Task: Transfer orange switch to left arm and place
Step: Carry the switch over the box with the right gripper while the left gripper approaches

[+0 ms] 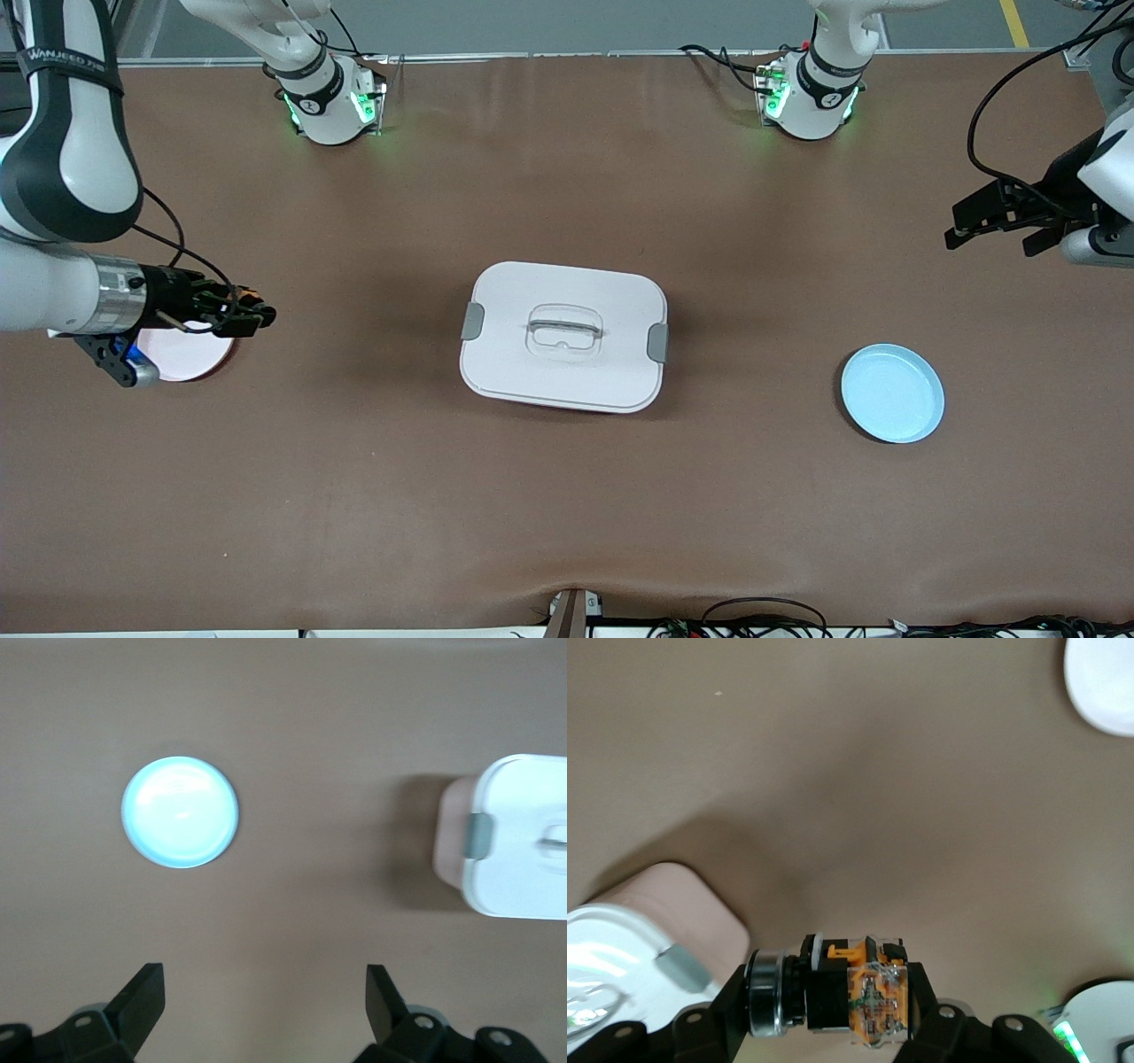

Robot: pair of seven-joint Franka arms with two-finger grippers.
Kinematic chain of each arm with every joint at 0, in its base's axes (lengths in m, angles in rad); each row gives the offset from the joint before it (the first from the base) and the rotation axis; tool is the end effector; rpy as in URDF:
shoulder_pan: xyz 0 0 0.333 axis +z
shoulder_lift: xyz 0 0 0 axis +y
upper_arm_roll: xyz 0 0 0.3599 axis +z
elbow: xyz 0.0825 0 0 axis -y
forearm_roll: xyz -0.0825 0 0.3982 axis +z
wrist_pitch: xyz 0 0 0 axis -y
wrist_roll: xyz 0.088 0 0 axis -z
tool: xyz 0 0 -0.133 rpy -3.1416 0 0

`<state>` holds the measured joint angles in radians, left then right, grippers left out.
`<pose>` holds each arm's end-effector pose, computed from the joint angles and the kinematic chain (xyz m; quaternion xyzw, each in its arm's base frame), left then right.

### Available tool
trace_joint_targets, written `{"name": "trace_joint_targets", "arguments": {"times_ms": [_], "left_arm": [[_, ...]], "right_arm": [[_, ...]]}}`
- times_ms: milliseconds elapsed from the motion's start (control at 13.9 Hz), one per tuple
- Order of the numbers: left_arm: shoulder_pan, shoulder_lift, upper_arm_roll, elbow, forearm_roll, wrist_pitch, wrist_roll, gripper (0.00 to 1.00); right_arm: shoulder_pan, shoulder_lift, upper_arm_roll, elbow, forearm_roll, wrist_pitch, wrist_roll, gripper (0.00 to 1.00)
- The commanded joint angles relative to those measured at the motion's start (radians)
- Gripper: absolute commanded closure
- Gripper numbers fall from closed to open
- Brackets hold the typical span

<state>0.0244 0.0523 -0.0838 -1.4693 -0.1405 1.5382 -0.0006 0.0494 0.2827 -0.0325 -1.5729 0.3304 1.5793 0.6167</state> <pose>0.5829 -0.0522 0.6601 0.9968 -0.0321 0.0062 0.0725 0.6344 0.0558 0.4775 -0.9270 0.3118 0.1783 0.1080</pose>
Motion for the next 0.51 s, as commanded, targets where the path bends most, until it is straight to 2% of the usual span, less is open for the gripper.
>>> {"name": "trace_joint_targets", "arguments": {"times_ms": [0, 144, 361, 433], "left_arm": [[0.005, -0.003, -0.004, 0.017, -0.074, -0.013, 0.002, 0.00], [0.005, -0.003, -0.004, 0.017, -0.129, -0.013, 0.002, 0.00], [0.005, -0.003, 0.001, 0.017, -0.258, -0.013, -0.010, 0.00], [0.005, 0.000, 0.001, 0.017, -0.310, -0.013, -0.036, 0.00]], "right_arm": [[0.058, 0.003, -0.010, 0.057, 0.042, -0.013, 0.133, 1.00], [0.116, 0.004, -0.010, 0.085, 0.045, -0.005, 0.231, 1.00], [0.187, 0.026, -0.010, 0.155, 0.134, 0.016, 0.410, 1.00], [0.208, 0.033, -0.010, 0.177, 0.136, 0.033, 0.454, 1.00]]}}
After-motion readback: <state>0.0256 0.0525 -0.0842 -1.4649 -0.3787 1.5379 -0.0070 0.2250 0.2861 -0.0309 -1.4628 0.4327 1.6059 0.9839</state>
